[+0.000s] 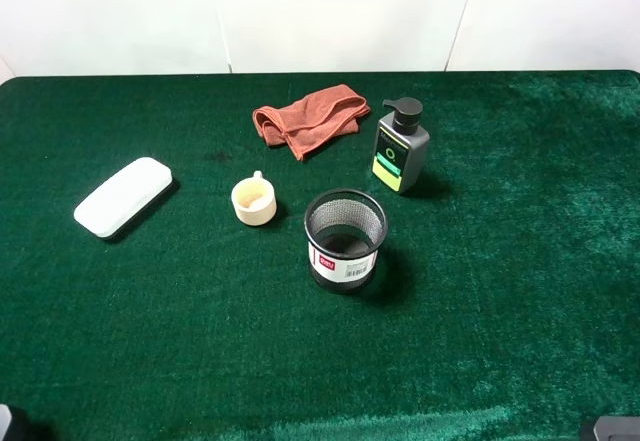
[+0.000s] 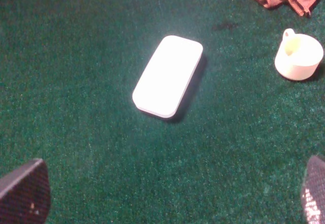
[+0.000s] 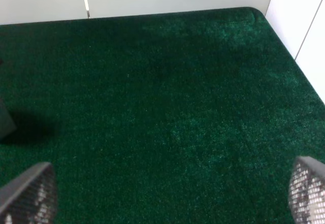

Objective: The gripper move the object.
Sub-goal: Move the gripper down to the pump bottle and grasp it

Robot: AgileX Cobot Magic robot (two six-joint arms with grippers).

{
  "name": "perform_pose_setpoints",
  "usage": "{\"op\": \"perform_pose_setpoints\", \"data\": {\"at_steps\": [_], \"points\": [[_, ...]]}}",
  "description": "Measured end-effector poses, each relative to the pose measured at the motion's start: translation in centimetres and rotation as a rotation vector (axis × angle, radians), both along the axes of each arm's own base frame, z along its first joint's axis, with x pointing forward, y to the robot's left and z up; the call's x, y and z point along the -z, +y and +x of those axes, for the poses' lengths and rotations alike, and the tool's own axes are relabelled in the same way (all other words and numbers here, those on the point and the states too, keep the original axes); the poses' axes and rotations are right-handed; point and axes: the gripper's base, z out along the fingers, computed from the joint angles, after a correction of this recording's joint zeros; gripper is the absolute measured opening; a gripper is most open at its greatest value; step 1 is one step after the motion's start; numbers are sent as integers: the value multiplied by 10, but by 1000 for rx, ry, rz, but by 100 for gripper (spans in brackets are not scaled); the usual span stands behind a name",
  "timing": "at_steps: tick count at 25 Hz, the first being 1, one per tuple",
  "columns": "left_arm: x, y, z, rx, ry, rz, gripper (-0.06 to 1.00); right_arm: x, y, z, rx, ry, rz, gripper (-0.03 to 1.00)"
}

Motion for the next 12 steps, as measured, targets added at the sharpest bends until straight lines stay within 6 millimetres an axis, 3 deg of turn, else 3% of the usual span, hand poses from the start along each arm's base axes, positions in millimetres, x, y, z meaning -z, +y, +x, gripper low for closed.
{"op": "perform_pose_setpoints", "data": {"at_steps": [12], "points": [[0, 0, 0, 0, 0, 0, 99, 0, 0, 0, 0, 0, 0, 69]]}}
